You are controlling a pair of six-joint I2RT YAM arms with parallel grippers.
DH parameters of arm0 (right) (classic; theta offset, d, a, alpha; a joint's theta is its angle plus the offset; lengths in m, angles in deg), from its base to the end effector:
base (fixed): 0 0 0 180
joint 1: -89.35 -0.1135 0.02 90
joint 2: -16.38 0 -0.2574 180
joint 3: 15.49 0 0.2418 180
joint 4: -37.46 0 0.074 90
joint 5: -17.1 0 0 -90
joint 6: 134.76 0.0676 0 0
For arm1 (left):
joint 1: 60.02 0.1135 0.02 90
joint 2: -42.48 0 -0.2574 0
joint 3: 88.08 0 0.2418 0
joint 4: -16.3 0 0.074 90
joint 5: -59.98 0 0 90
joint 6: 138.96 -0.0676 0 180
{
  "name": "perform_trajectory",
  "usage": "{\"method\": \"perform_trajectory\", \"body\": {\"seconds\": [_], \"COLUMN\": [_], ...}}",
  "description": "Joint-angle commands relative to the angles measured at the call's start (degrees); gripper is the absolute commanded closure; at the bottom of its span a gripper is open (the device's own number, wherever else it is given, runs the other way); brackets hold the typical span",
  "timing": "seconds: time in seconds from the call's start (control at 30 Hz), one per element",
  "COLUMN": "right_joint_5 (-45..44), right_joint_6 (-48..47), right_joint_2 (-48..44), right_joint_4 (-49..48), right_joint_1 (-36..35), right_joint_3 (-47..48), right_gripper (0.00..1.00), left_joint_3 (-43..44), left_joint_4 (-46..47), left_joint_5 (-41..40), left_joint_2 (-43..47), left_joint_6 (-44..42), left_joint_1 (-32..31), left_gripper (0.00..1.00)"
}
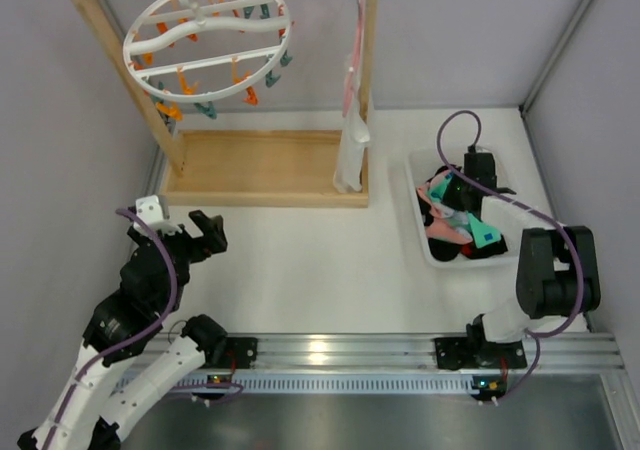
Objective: Remove the socks clipped to the hanger
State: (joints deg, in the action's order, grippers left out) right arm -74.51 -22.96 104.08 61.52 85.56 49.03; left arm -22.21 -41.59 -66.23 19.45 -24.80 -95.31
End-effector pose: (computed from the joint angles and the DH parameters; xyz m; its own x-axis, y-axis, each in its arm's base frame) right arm 0.3275 0.0198 0.1716 -0.6977 0.3258 -0.6380 0.2284 0.9453 0.2330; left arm 0.0921 -0.0162 0.3452 -0.1936 -0.2676 -0.9439 -0.0863 0.9630 -0.2553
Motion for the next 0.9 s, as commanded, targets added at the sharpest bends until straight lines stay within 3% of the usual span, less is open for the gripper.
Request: {"method": "perform_trajectory", "body": {"seconds": [0.0, 0.03, 0.1, 0.13, 0.17, 0.23, 0.3, 0.37, 0.5, 0.6, 0.73, 0.87], "right_joint_5": [2.05, 1.96, 0.30, -0.23, -0.76, -2.61, -4.53, -5.68, -1.32, 3.43, 1.96, -0.94], "right_joint_6": [4.65, 5.17, 5.27, 4.75, 4.39, 2.99, 1.93, 0.00, -5.61, -10.44, -13.10, -16.43], "right_joint_2": [-1.03, -2.00, -6.39, -8.14, -11.64, -14.91, -19.57, -24.75, -33.89, -41.45, -52.16, -57.02], "right_joint_4": [-5.65, -5.65, -3.64, -2.67, 0.21, 3.74, 8.47, 10.77, 18.58, 23.78, 33.17, 42.58], "right_joint_1": [1.68, 1.60, 1.59, 1.68, 1.60, 1.60, 1.68, 1.68, 1.51, 0.98, -1.91, -2.18], "right_joint_3": [-2.77, -3.39, -2.87, -1.47, -0.59, 2.82, 4.86, 6.36, 8.64, 12.06, 16.20, 20.77], "right_gripper": [0.99, 0.89, 0.79, 0.61, 0.50, 0.34, 0.25, 0.04, 0.00, 0.00, 0.01, 0.00], "left_joint_3": [-0.44, -0.53, -0.53, -0.53, -0.62, -0.62, -0.79, -1.14, -3.07, -2.12, 3.41, 8.78], "left_joint_4": [3.54, 3.54, 3.54, 3.62, 3.54, 3.71, 4.50, 6.17, 9.77, 9.25, 3.99, -1.46], "left_joint_5": [-1.94, -2.03, -2.46, -3.25, -3.43, -3.78, -3.61, -1.51, 5.87, 11.42, 13.70, 18.18], "left_joint_2": [2.02, 2.37, 2.72, 2.64, 2.46, 2.02, 1.23, 0.70, -1.66, -3.60, -4.75, -5.45], "left_joint_6": [0.88, 1.15, 1.67, 1.76, 1.85, 1.85, 0.81, -0.51, -6.91, -11.75, -11.86, -13.43], "left_joint_1": [0.22, 0.22, 0.31, 0.31, 0.31, 0.74, 1.53, 3.64, 9.26, 9.45, 9.54, 9.54], "left_gripper": [0.02, 0.02, 0.02, 0.02, 0.02, 0.02, 0.01, 0.01, 0.01, 0.02, 0.01, 0.02]}}
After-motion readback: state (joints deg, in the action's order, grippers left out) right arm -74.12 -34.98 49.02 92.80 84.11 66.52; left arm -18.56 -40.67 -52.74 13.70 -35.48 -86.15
